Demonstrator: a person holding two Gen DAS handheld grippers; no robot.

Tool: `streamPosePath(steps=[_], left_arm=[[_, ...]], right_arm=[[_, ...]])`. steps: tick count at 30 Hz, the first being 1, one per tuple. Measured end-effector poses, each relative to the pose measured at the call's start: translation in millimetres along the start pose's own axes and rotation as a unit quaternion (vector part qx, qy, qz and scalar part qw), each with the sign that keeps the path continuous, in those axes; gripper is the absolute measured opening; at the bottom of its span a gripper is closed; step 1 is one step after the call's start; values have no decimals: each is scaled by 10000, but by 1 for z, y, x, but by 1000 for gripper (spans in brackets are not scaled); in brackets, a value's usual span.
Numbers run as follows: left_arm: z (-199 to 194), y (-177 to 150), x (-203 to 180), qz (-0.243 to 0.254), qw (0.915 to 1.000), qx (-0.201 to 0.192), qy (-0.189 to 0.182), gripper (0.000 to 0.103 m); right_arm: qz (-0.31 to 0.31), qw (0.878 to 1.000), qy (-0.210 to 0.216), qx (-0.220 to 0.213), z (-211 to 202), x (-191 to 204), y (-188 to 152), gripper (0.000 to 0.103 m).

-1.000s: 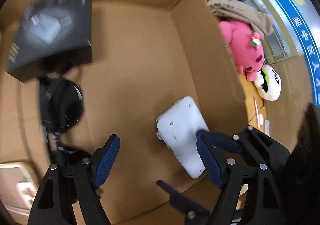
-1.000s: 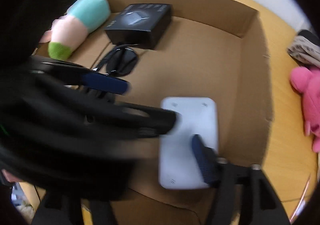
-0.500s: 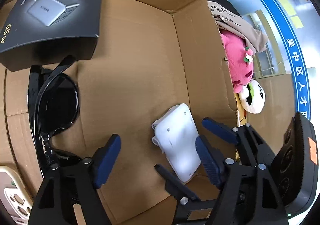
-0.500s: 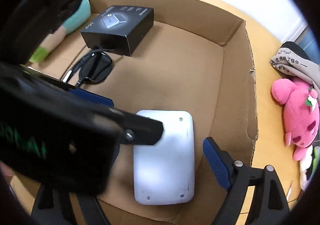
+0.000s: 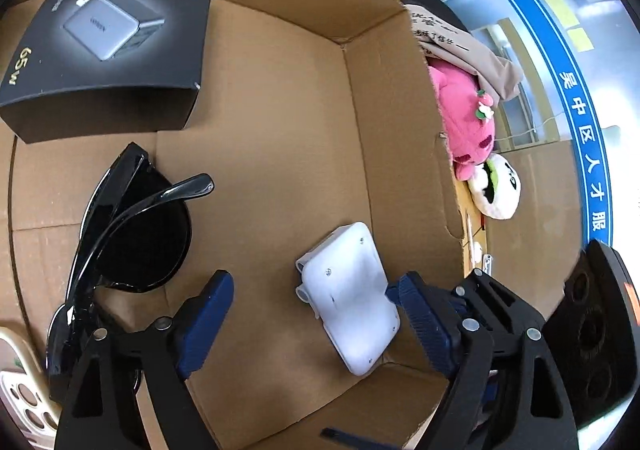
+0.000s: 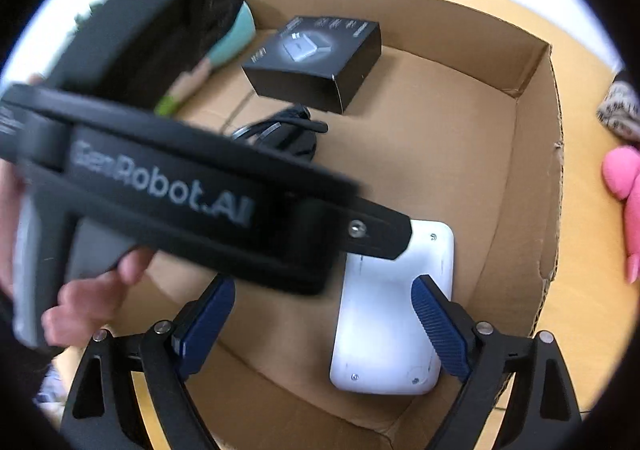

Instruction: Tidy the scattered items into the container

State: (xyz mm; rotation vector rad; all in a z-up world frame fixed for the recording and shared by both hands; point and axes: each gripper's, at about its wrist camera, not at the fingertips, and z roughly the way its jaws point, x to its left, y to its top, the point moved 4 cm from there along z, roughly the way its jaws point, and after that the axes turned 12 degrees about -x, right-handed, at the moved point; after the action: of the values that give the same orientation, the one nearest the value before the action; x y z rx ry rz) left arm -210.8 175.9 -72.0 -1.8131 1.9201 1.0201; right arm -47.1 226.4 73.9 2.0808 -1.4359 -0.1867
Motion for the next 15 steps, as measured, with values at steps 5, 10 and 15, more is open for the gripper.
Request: streamPosePath(steps=[5,10,15], left_arm=[[-1,-1,8,69,9998,21,196,85],[-11,1,28,-322,9993,-96,-159,73],[-16,-1,32,-487,9977,-188,-423,84]], right_arm=[[-712,9882,-1292,416,16,0,-6,91],[-559,9882,-1339,499,47,-3,-1,103],[-716,9896,-1100,586,64,1,-1,103]])
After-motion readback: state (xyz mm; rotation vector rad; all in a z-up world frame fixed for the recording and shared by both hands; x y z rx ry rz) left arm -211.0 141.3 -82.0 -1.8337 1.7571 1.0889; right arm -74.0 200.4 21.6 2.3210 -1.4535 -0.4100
